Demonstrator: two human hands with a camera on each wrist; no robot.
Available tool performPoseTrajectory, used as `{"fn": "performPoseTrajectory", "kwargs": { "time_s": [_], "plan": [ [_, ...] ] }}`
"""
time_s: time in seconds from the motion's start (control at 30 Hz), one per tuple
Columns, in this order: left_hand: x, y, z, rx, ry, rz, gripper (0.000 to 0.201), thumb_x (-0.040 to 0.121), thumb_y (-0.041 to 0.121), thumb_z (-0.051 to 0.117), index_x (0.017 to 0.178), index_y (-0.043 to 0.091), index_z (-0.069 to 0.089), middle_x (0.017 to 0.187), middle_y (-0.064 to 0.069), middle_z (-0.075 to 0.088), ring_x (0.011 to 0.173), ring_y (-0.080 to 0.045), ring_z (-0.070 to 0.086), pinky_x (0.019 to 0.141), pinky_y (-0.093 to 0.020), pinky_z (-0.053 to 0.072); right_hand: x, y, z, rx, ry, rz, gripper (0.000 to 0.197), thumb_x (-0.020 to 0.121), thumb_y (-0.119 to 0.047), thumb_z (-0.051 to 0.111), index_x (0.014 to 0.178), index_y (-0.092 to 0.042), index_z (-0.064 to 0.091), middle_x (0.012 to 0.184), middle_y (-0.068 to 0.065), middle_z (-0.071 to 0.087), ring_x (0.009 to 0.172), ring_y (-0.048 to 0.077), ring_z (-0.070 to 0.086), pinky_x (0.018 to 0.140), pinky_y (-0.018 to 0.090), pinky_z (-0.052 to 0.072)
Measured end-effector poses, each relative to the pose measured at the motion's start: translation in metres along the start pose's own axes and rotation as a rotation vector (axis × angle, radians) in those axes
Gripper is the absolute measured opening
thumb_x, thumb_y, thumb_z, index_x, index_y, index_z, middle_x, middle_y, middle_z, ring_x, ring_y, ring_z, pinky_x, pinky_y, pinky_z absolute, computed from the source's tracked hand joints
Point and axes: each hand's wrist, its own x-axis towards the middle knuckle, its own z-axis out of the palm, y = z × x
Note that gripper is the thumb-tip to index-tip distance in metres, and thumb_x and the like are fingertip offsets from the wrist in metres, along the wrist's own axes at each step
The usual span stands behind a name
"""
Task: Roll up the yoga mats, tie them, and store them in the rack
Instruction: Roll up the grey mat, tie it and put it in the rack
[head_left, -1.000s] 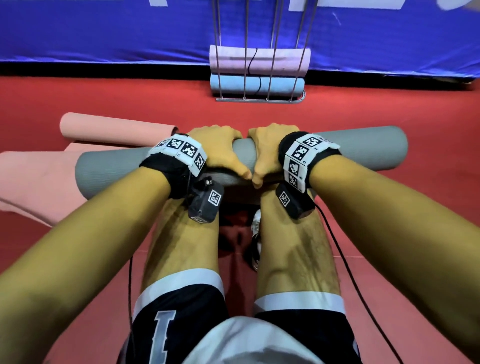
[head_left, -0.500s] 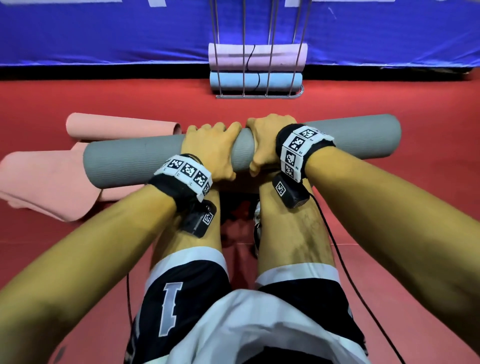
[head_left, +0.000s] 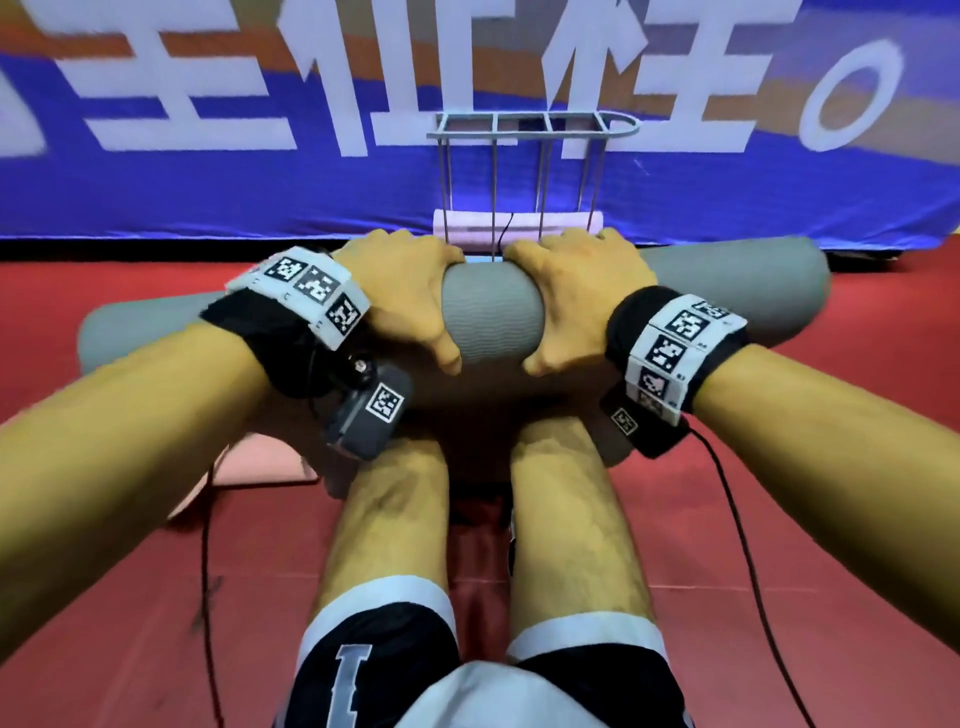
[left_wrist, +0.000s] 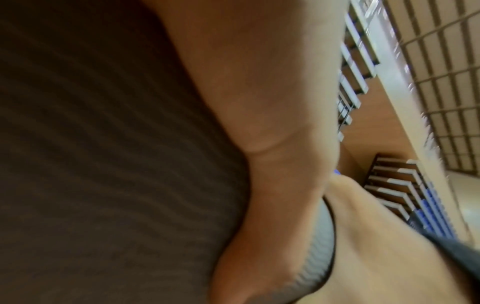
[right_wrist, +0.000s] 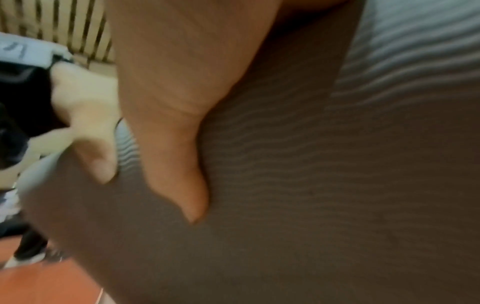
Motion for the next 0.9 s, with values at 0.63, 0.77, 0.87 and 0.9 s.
{"fn": "performPoseTrajectory", "kwargs": {
  "time_s": [0.63, 0.77, 0.87, 0.9],
  "plan": [
    [-0.05, 0.04, 0.16, 0.173, -0.078, 0.091, 0.129, 0.055, 0.072, 0.078, 0.154, 0.029, 0.007, 0.139, -0.003, 0.048, 0.119, -0.031, 0.055, 0.101, -0.05, 0.043, -0.028, -0.02, 0.087, 0.388, -0.663, 0.088, 0.076, 0.029, -0.055, 0.094, 0.094, -0.034, 0.059, 0.082, -0.014, 0.068, 0.079, 0.013, 0.066, 0.074, 0.03, 0.057],
    [-0.033, 0.029, 0.151, 0.043, -0.1, 0.101, 0.114, 0.045, 0.067, 0.076, 0.142, 0.034, 0.025, 0.117, 0.0, 0.06, 0.101, -0.03, 0.064, 0.086, -0.046, 0.054, -0.02, -0.015, 0.09, 0.5, -0.711, 0.121, 0.079, 0.029, -0.051, 0.096, 0.099, -0.033, 0.063, 0.087, -0.013, 0.071, 0.084, 0.013, 0.068, 0.08, 0.032, 0.058],
    [-0.018, 0.021, 0.139, -0.021, -0.21, 0.086, 0.106, 0.037, 0.072, 0.076, 0.129, 0.041, 0.034, 0.105, 0.007, 0.063, 0.091, -0.026, 0.066, 0.08, -0.043, 0.055, -0.01, -0.011, 0.088, 0.513, -0.678, 0.092, 0.087, 0.041, -0.049, 0.099, 0.116, -0.031, 0.06, 0.105, -0.006, 0.062, 0.099, 0.022, 0.064, 0.086, 0.036, 0.055],
    [-0.013, 0.018, 0.135, -0.042, -0.245, 0.078, 0.106, 0.035, 0.074, 0.077, 0.128, 0.043, 0.036, 0.103, 0.01, 0.065, 0.09, -0.024, 0.066, 0.08, -0.041, 0.055, -0.01, -0.01, 0.088, 0.482, -0.643, 0.076, 0.094, 0.044, -0.053, 0.098, 0.125, -0.031, 0.056, 0.112, -0.003, 0.053, 0.104, 0.025, 0.06, 0.089, 0.038, 0.053]
  ]
}}
